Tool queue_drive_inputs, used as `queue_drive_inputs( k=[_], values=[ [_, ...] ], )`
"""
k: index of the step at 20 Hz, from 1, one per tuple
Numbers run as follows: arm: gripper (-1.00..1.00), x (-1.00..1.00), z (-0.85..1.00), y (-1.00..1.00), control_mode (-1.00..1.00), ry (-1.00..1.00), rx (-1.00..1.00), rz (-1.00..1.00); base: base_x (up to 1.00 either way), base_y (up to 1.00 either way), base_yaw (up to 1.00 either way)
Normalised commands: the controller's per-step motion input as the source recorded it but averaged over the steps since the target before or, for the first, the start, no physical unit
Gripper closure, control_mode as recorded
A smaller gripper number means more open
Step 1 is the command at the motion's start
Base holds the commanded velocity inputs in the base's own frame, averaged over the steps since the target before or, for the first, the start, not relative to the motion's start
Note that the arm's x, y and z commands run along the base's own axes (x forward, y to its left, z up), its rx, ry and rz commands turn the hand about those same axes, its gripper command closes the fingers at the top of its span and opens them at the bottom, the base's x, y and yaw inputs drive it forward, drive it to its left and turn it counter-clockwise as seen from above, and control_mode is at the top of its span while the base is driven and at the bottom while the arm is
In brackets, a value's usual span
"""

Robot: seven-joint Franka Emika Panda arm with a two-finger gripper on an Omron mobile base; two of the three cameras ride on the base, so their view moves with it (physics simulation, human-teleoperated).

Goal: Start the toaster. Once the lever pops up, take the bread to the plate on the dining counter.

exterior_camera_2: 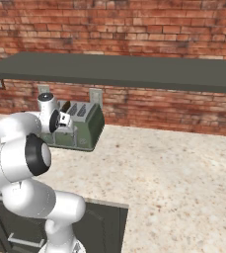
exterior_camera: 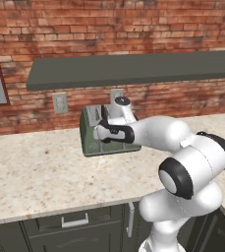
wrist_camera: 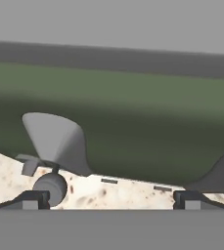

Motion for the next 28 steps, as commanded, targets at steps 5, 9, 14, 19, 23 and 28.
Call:
queue_drive_inputs(
  k=[5, 9, 14, 19, 23, 28],
  values=[
    [-1.0, 0.0, -0.12, 0.0, -1.0, -0.02, 0.0, 0.0, 0.0, 0.0, 0.0],
    [-1.0, 0.0, -0.13, 0.0, -1.0, -0.02, 0.0, 0.0, 0.0, 0.0, 0.0],
    [-1.0, 0.0, -0.17, 0.0, -1.0, -0.03, 0.0, 0.0, 0.0, 0.0, 0.0],
    [-1.0, 0.0, -0.16, 0.0, -1.0, -0.02, 0.0, 0.0, 0.0, 0.0, 0.0],
    [-1.0, 0.0, -0.16, 0.0, -1.0, 0.0, 0.0, 0.0, 0.0, 0.0, 0.0],
    [-1.0, 0.0, -0.16, 0.0, -1.0, 0.0, 0.0, 0.0, 0.0, 0.0, 0.0]
  ],
)
